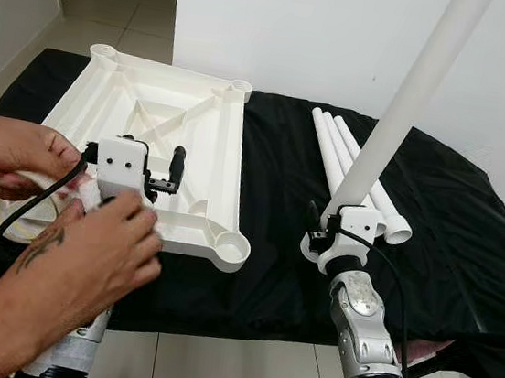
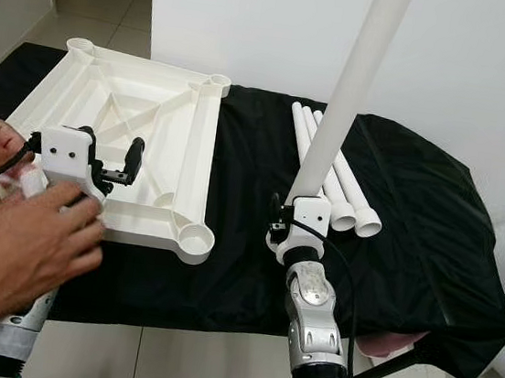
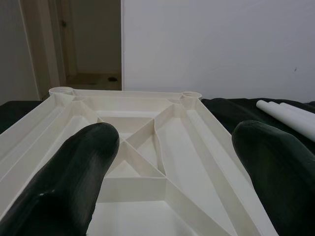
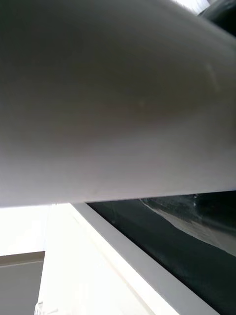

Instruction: Building children table

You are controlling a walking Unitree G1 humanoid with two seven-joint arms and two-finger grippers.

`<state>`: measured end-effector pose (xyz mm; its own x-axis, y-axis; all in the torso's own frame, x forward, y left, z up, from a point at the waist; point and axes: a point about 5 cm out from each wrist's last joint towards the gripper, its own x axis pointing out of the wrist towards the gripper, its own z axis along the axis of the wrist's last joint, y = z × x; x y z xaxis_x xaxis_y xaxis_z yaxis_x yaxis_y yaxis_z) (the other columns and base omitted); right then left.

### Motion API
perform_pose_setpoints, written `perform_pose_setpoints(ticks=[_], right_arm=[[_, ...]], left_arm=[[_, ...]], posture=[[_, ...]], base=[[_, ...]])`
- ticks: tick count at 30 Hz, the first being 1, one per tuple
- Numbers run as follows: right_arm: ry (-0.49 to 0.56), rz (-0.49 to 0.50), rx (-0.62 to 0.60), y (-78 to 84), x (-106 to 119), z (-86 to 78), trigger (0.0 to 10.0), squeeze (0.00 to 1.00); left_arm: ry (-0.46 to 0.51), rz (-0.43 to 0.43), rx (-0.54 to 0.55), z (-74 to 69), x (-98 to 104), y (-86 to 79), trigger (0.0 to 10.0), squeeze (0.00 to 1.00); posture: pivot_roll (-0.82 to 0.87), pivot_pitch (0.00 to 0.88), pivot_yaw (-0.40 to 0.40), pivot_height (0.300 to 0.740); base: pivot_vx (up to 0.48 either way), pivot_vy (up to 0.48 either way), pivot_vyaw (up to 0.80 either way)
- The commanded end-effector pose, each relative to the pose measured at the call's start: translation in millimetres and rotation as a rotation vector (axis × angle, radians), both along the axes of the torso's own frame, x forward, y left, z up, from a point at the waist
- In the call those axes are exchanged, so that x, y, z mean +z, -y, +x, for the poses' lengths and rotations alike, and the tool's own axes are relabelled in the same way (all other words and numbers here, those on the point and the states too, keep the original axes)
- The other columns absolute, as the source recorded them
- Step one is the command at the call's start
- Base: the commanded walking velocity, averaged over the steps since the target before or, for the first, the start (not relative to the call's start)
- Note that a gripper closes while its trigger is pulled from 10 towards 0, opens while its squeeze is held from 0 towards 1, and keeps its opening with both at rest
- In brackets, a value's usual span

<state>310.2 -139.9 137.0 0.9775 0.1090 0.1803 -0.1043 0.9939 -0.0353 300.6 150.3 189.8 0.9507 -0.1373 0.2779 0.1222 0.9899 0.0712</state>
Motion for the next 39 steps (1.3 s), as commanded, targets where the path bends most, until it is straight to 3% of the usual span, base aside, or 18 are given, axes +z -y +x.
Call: perform_pose_setpoints(ticks=[1, 39], right_arm=[[0.012, -0.002, -0.019, 4.2, 2.1, 2.0, 10.0, 0.0], [0.016, 0.0, -0.016, 2.9, 2.1, 2.0, 10.0, 0.0]], left_arm=[[-0.002, 0.004, -0.047, 0.8, -1.2, 5.4, 10.0, 0.0], [0.0, -0.001, -0.046, 0.4, 0.1, 5.5, 10.0, 0.0]], posture=[[0.05, 0.0, -0.113, 0.74], [0.05, 0.0, -0.115, 0.74]], base=[[0.0, 0.0, 0.0], [0.0, 0.0, 0.0]])
